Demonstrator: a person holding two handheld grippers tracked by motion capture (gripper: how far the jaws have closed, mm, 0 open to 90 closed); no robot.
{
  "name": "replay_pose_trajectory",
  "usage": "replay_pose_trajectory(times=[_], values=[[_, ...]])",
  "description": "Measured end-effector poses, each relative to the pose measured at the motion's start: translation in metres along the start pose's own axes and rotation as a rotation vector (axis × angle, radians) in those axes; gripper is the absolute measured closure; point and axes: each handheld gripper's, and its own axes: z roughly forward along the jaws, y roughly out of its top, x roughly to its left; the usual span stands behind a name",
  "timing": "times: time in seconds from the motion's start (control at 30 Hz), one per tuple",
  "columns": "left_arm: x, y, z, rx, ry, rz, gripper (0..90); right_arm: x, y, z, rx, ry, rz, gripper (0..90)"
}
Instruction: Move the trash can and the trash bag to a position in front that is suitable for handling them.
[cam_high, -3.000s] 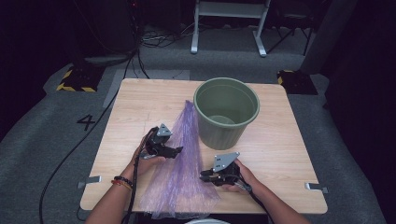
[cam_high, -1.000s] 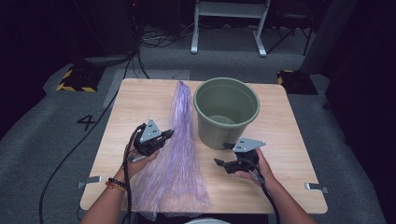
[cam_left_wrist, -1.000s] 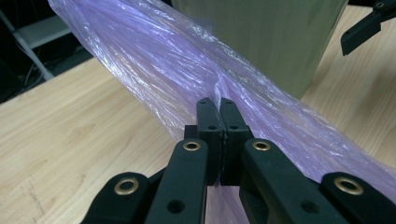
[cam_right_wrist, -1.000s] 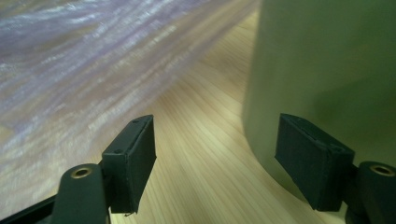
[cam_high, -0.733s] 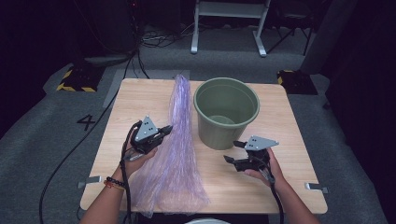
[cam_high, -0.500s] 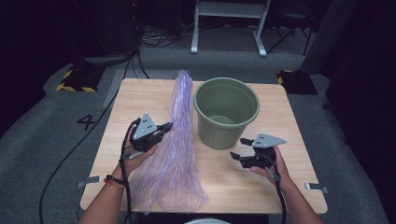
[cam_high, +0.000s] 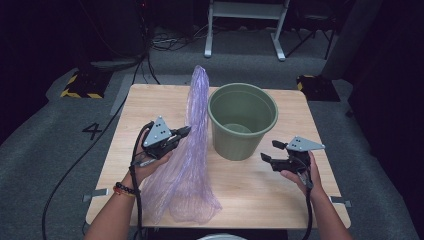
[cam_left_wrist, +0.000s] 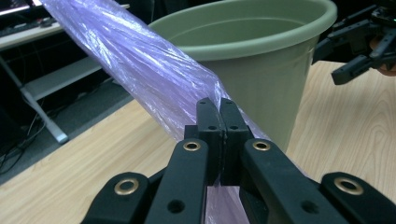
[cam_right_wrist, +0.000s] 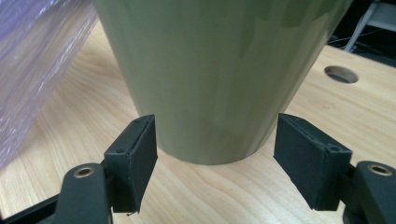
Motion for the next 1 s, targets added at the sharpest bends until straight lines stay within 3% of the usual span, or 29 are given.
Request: replay_pose_trajectory(times=[0.37,0.6,0.73,1.0], values=[[-0.015,0.02,0.012,-0.021,-0.044,0.049,89.5,-0.008,0.012,-0.022,-0.083,-0.034,0.01,30.7],[-0.025,0.038,0.02,-0.036,-0.079,0.094,89.5,-0.011,0.032,-0.04,-0.146,-0.056,-0.004,31.2],[-0.034,0.045,0.032,-0.021,-0.109,0.124,89.5,-0.007,0.049,-0.048,-0.178,-0.057,-0.03,31.3],[-0.045,0.046,0.05,-0.007,-0.148,0.129,89.5,0.013,0.09,-0.047,-0.207,-0.046,-0.107,31.1]])
